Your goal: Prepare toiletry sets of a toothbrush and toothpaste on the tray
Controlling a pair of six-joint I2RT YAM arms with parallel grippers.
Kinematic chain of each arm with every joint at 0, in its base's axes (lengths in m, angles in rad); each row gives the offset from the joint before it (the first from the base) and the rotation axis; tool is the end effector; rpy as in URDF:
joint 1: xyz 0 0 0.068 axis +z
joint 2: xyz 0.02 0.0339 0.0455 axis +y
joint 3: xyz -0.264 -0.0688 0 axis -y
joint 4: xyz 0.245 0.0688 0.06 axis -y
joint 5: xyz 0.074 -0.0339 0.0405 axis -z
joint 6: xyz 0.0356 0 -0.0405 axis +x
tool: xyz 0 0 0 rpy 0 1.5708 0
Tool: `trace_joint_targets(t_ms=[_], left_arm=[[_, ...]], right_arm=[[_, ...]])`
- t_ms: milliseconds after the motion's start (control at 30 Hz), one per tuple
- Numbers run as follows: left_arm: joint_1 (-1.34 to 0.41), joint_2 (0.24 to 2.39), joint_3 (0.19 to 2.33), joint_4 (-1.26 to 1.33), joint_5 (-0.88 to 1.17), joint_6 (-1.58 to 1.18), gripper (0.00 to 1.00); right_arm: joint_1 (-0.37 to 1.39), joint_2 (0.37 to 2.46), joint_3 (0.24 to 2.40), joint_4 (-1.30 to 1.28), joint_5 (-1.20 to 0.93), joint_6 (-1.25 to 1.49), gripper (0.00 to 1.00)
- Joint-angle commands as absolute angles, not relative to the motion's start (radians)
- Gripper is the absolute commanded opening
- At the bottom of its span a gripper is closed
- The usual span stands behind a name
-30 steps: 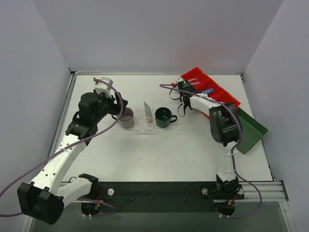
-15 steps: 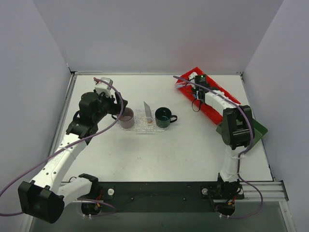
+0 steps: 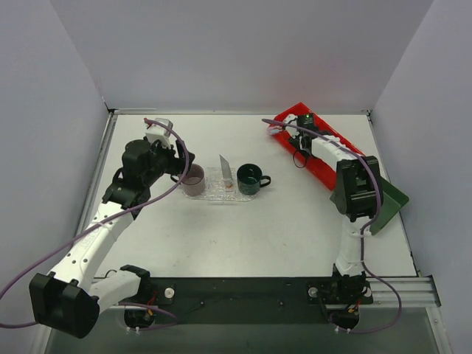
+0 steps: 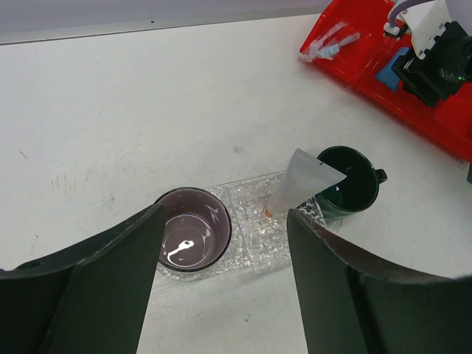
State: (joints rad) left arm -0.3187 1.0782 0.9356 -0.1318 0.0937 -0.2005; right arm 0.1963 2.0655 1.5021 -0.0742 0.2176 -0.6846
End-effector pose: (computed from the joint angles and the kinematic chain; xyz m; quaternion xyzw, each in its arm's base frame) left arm 0.2378 -0.0820 0.3410 0.0753 0.7932 -0.1909 0.5733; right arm 0.4643 0.0845 0.2010 -0.3343 0.8239 -0.2022 0.4105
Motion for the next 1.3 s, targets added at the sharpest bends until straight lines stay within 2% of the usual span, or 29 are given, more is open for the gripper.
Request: trace_joint_targets(t_ms=[0,933,1100,1233,1267], left_arm=[[-0.313,1.083,0.946,-0.103,0.094,-0.19,0.77],[-0.298,1.118,0.951,-0.1,0.118,-0.201,0.77],[-0.295,1.126,0.953,-0.098,0.123,-0.202,0.77],[-0.291,1.126,0.953,-0.097,0.126,-0.204,0.77],[-0.291,1.127,0.953,-0.098,0.126,-0.204,0.77]], right_arm=[[0.199,2.097,1.552,-0.084,0.184,-0.753,0.43],[0.225,2.195,1.496,0.126,0.158,-1.064,0.43],[0.227,2.207,1.496,0.144,0.14,-1.127,0.37],[0.229,2.218,1.496,0.156,0.129,-1.135,0.27],[0.23,2.218,1.494,0.158,0.129,-1.134,0.22]])
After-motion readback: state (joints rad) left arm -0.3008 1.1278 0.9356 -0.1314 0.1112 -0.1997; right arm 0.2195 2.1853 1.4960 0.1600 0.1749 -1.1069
